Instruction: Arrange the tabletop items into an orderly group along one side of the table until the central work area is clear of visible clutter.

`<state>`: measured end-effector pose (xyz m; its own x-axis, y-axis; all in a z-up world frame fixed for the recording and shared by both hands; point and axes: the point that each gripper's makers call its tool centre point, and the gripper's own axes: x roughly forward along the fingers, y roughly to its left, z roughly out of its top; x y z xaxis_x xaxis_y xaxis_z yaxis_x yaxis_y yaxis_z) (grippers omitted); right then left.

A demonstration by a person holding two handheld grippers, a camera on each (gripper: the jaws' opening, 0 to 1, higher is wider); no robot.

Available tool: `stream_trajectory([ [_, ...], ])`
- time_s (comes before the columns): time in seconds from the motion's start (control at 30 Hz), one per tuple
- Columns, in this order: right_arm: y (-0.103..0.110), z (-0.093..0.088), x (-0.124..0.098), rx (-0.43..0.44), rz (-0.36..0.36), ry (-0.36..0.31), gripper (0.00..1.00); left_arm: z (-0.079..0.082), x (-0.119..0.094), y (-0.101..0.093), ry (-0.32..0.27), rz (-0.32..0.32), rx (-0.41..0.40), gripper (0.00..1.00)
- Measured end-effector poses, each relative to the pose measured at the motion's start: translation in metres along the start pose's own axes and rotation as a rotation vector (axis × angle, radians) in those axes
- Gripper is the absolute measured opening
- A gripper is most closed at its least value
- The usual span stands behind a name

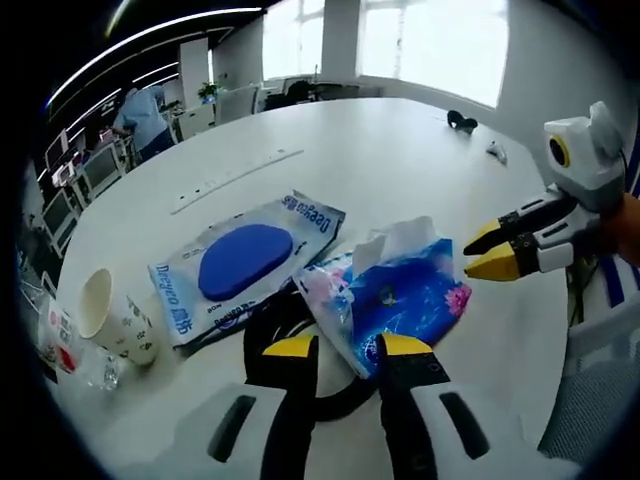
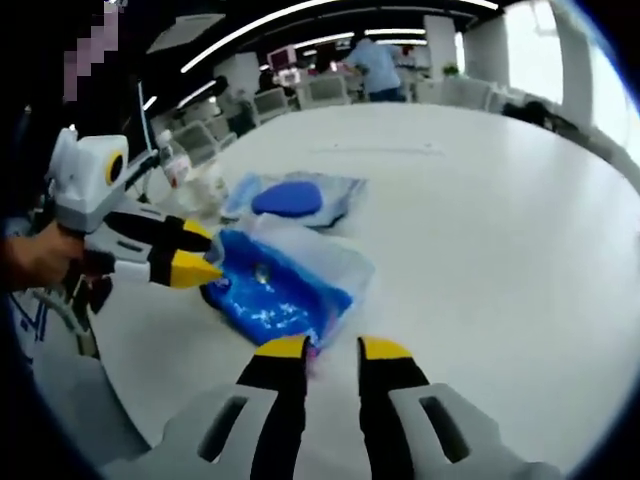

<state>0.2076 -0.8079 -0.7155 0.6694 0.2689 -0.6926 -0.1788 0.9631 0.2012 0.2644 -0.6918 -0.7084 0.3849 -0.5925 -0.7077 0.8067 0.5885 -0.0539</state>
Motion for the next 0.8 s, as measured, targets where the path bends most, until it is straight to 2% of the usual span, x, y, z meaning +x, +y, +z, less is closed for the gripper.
stream_trajectory([
  [0.17, -0.003, 0.001, 0.002, 0.026, 0.005, -0.005, 0.16, -0.001, 0.004, 0.0, 0.017, 0.007, 0.003, 0.2],
  [0.3, -0.006, -0.001, 0.004, 0.066, 0.014, -0.007, 0.16, -0.002, 0.008, 0.002, 0.023, 0.019, -0.014, 0.14],
  [0.4, -0.004, -0.003, 0.01, 0.102, 0.037, -0.008, 0.16, -0.005, 0.009, 0.003, 0.036, 0.028, -0.021, 0.13],
  [0.57, -0.003, -0.006, 0.014, 0.115, 0.059, 0.003, 0.11, -0.009, 0.008, 0.003, 0.048, 0.035, -0.048, 0.09],
  [0.63, -0.001, -0.007, 0.014, 0.101, 0.071, 0.009, 0.05, -0.009, 0.007, 0.003, 0.051, 0.044, -0.05, 0.07],
  [0.8, -0.002, -0.004, 0.012, 0.021, 0.103, 0.034, 0.01, -0.008, 0.005, 0.001, 0.059, 0.066, -0.052, 0.02],
])
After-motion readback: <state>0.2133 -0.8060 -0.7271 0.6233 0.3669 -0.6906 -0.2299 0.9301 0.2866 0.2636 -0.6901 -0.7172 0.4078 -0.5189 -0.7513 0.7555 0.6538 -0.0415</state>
